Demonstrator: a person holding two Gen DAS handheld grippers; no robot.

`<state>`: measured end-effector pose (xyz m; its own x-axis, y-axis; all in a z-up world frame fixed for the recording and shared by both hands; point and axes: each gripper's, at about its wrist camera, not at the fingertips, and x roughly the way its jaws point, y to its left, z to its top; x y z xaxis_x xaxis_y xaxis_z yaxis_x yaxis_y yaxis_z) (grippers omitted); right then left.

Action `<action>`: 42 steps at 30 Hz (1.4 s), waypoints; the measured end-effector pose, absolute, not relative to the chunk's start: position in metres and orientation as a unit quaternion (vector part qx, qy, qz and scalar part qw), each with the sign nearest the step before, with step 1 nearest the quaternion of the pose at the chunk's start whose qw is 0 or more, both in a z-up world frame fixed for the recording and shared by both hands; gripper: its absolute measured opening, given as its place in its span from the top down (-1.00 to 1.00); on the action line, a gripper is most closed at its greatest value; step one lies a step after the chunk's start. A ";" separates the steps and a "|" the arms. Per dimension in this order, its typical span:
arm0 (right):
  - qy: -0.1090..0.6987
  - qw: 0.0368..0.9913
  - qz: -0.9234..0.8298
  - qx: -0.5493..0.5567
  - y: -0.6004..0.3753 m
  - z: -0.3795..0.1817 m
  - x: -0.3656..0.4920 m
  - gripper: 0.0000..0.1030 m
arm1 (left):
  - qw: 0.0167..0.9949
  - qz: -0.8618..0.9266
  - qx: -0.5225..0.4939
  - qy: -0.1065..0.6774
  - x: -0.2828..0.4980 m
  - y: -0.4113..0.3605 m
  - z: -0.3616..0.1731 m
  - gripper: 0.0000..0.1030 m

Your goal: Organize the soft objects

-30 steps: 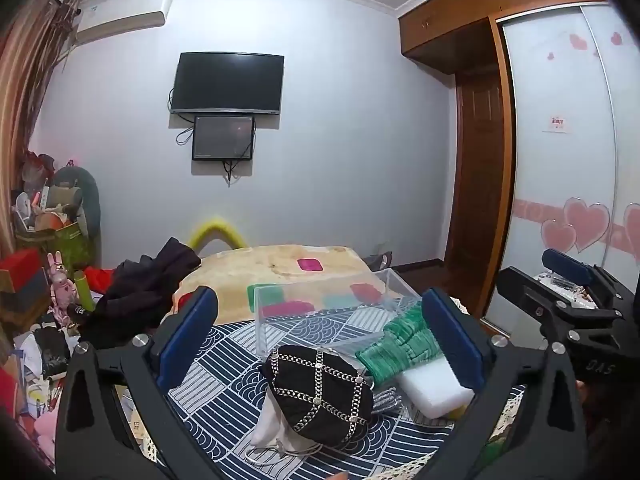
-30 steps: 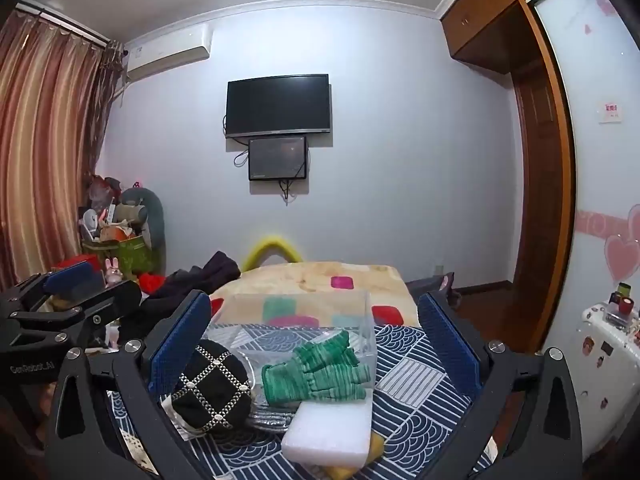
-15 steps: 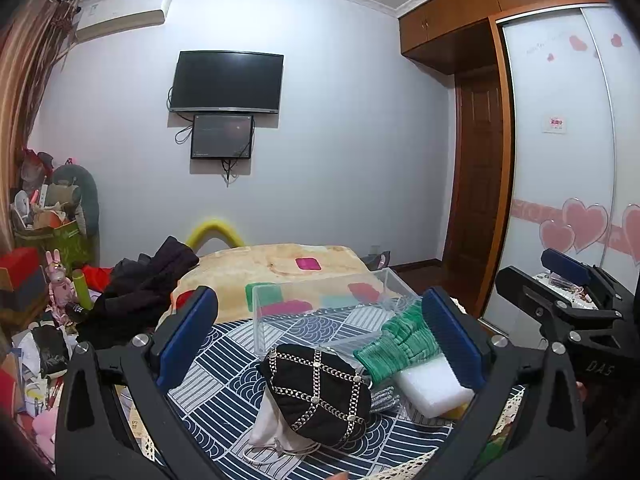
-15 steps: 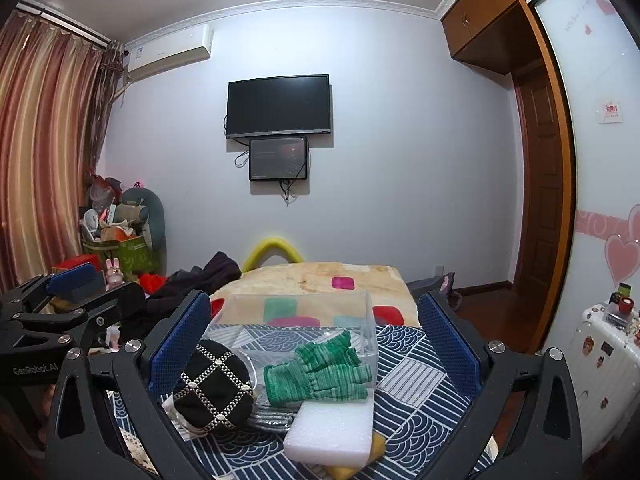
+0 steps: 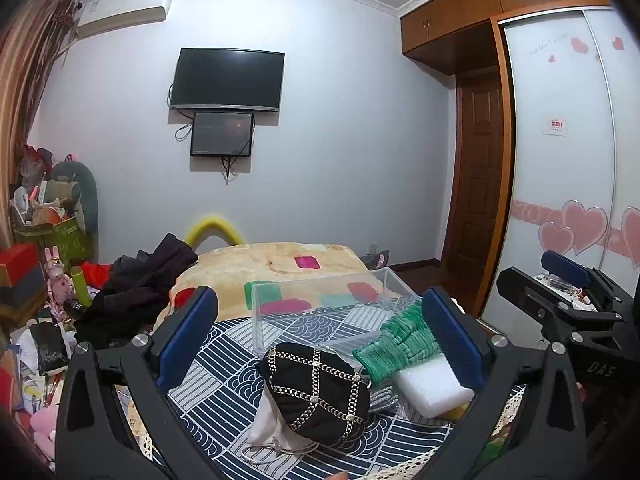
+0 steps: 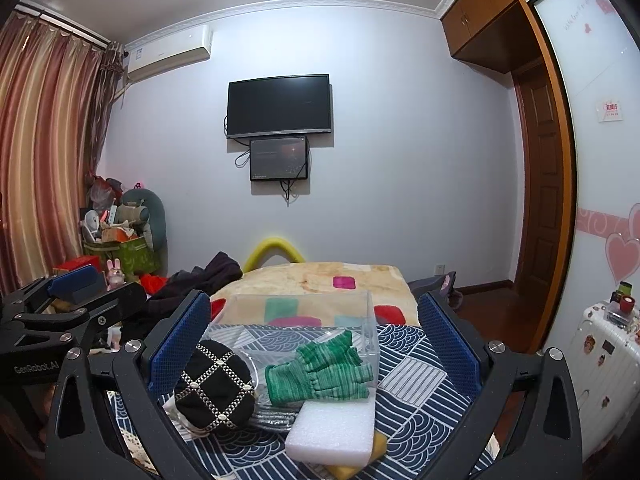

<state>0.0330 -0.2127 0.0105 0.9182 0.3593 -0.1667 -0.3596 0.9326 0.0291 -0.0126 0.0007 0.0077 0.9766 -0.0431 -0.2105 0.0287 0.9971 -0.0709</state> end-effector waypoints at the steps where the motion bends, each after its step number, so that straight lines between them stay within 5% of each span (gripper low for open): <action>1: 0.085 0.979 0.184 -0.001 -0.213 0.011 0.033 -1.00 | 0.994 -0.018 -0.034 0.107 -0.012 0.001 0.007 -1.00; 39: 0.121 0.975 0.189 0.003 -0.213 -0.006 0.056 -1.00 | 0.988 -0.028 -0.069 0.131 0.009 0.015 -0.008 -1.00; 42: 0.137 0.972 0.193 0.007 -0.215 -0.012 0.064 -0.87 | 0.988 -0.012 -0.075 0.135 0.016 0.021 -0.016 -0.88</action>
